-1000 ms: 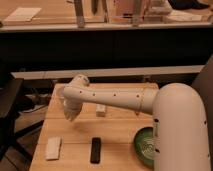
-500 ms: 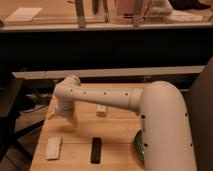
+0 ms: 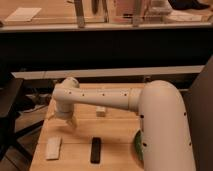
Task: Place the white sponge in the ceramic bowl
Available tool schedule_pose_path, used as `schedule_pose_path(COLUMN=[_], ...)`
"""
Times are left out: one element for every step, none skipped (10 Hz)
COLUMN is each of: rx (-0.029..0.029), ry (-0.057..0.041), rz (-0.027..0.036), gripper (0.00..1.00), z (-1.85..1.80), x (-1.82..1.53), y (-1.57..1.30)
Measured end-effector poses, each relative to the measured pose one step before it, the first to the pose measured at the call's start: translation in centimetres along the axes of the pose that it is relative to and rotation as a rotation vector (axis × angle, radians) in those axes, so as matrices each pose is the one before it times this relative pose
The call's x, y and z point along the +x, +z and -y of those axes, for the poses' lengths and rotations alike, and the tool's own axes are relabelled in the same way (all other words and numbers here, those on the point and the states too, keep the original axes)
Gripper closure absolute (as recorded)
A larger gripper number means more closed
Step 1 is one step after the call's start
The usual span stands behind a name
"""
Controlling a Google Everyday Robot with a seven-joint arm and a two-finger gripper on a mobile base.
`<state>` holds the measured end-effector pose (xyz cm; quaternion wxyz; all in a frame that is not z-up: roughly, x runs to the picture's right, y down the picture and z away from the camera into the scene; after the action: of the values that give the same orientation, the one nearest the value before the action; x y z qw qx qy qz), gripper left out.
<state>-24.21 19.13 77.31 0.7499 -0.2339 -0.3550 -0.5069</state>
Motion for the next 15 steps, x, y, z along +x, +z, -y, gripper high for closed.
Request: schedule_pose_path(rx=[-0.0057,-0.00207,-0.00531,-0.00333,-0.00698,-0.00364,-0.00209,-0.00219,-0.00346,-0.00098,-0.00043,-0.0005,-0.0024,0.0003,-0.00084], ry=[-0.06959,-0.05524,-0.0395,0.00573,0.05695,0.04941,0.03092,-0.00933,-0.07189,-0.05615,-0.03974,-0.00115,0.06043,0.05096,0.0385], rz=[0.00024,0.0026,0.00497,0.00293,0.00605,0.004,0.00169,0.00226,0.00404,0.00326,0.00221,0.00082,0.00446,0.00277,0.00287], gripper=[0.2,0.2,0.2,0.2,0.2,0.2,0.2,0.2,0.2,0.2,0.2,0.2,0.2,0.2,0.2], z=[0.0,0.013,-0.049,-0.032,0.168,0.191,0.072,-0.027,0.146,0.162,0.074,-0.007,0.076,0.18,0.099], x=[-0.121,-0.156,-0.231,-0.079,-0.246,-0.227,-0.095,-0.068,-0.249,-0.203,-0.107,-0.042,-0.219,-0.146,-0.117], y=[0.29,0.176,0.26,0.134,0.298,0.241,0.145,0.182,0.274,0.134,0.074,0.007,0.166,0.121,0.22])
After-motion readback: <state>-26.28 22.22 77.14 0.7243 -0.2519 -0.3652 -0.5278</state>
